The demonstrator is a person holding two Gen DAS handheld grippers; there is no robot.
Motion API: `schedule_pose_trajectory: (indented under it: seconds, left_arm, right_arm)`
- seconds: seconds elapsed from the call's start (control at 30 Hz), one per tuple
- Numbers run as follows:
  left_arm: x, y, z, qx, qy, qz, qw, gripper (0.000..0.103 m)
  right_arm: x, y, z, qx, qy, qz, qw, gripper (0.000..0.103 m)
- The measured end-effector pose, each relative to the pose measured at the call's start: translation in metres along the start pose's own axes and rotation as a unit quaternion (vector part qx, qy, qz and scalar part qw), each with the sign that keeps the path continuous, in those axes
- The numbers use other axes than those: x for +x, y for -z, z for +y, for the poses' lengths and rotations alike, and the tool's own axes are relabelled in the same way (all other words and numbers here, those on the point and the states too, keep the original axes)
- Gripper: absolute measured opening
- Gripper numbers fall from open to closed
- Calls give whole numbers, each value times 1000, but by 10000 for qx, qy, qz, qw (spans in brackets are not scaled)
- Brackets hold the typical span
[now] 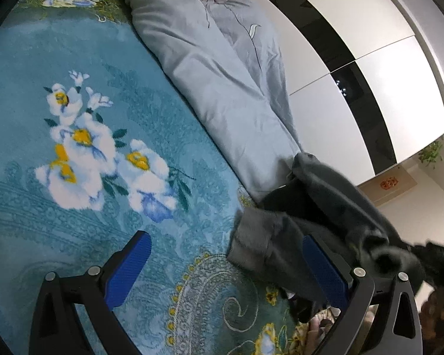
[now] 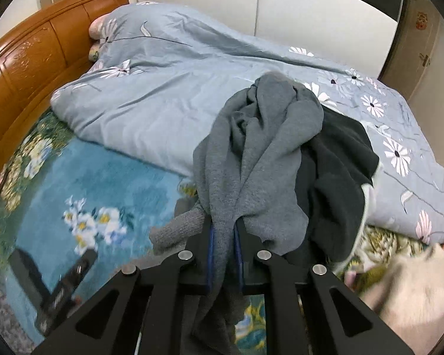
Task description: Fold clothes
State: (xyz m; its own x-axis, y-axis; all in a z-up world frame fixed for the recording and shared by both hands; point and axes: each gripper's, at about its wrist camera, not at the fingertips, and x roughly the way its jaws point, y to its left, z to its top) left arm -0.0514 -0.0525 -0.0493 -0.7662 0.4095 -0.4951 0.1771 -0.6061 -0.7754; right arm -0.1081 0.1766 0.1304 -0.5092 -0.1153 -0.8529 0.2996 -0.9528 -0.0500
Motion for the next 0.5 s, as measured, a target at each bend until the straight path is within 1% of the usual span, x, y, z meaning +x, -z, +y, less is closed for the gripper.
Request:
schedule_pose_trajectory:
  seconds: [0.2,0.3,0.37,0.43,0.5]
  left_arm:
    - [-5,0,-2,64,-41,-53,10000,103]
    - [-7,-1,-3,95,-61,-79,9999,103]
    - [-6,-1,-2,69,-89,-63,9999,103]
    - [-6,0,0,34,-119,-42,9999,103]
    - [-5,0,2,0,-149,-21,9999,103]
  right_arm:
    - [-25,32,0,-104,-259,203,9994,12]
    - [-25,53,4,-247,-359,431,9981,12]
    - [-16,71,6,-318,-436,712,9960,12]
    - [-5,95,7,-325,-535,1066,9923,9]
    - [0,113,11,-353,-701,1287,9886,0]
